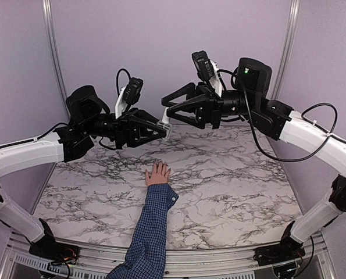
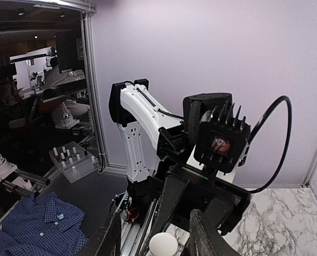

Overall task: Paint the nails
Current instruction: Screw the nail polish bottle cap onto the nail polish bottle.

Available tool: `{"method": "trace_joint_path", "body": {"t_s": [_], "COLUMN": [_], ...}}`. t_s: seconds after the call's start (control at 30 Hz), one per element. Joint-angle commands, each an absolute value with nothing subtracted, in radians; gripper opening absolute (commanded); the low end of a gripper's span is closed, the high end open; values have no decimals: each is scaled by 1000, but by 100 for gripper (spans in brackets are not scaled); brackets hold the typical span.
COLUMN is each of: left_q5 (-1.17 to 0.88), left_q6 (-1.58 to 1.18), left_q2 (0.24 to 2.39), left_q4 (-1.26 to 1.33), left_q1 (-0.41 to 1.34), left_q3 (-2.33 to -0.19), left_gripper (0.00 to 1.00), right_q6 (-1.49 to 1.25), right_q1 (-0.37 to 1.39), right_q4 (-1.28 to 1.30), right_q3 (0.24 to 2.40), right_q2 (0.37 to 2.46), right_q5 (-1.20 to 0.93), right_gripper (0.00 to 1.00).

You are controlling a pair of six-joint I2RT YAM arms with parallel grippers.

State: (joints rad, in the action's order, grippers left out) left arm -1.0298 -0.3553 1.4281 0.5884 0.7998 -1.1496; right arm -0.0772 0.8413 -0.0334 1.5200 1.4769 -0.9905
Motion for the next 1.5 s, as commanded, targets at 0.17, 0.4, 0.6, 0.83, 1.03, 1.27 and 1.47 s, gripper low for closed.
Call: {"method": "trace_joint_path", "body": {"t_s": [0.17, 0.4, 0.6, 0.83, 1.03, 1.27, 1.47], "left_q5": [-1049, -1003, -878, -692, -518, -208, 25], "left_q6": [-370, -355, -311, -249, -172, -83, -10], "left_q2": [1441, 1440, 1419, 1400, 1392, 1416, 1477], "left_q4": [629, 635, 638, 640, 641, 640, 640], "left_q1": [804, 799, 786, 783, 790, 821, 860], "left_q3": [-1189, -1190, -1183, -1185, -1156, -1135, -1146], "left_gripper": [0, 0, 0, 0, 0, 0, 0], "right_q6": [-64, -67, -67, -86, -138, -206, -255], "right_q1": [874, 875, 877, 877, 877, 889, 904], "right_q4": [-34, -31, -15, -3, 27, 67, 59], "right_q3": [1552, 1546, 1537, 1552, 1574, 1622, 1624], "right_q2": [1493, 1490, 1486, 1500, 1525, 1594, 1628], "right_q5": [-1011, -1001, -971, -869, -693, -444, -266], "right_gripper": [28, 11, 6, 0, 0, 0, 0]}}
